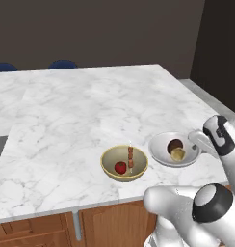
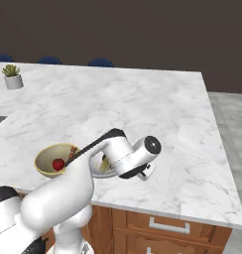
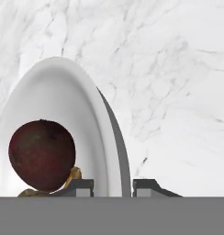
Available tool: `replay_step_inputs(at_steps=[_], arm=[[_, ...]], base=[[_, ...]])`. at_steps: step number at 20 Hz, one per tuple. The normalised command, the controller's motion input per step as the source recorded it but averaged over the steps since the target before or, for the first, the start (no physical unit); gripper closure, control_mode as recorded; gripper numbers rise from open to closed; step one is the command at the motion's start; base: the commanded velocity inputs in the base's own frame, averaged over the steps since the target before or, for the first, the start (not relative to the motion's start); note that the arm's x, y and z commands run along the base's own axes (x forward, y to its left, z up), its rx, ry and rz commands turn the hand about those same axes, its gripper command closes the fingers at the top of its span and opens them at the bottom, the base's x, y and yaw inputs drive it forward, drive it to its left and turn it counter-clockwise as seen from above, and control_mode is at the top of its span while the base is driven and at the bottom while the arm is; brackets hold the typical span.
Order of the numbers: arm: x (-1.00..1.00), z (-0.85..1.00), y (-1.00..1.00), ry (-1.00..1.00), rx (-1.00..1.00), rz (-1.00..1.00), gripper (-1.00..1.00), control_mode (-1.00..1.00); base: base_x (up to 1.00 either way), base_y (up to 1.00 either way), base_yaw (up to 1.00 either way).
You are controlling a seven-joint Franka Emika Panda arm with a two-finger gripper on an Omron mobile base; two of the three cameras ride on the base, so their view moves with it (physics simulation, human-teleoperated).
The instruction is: Place the bowl containing the potato and mushroom in the microwave. Close the microwave door and press the start button to microwave the meal.
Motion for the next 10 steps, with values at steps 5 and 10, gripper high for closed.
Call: replay_step_inputs(at_steps=[5,10], arm=[[-0.41,0.92,0.50,-0.17,0.07,0.02,1.00,-1.00],[-0.43,0.83,0.75,-0.28,0.07,0.05,1.00,-1.00]], base=[[0.00,0.00,0.00],[0.00,0.00,0.00]])
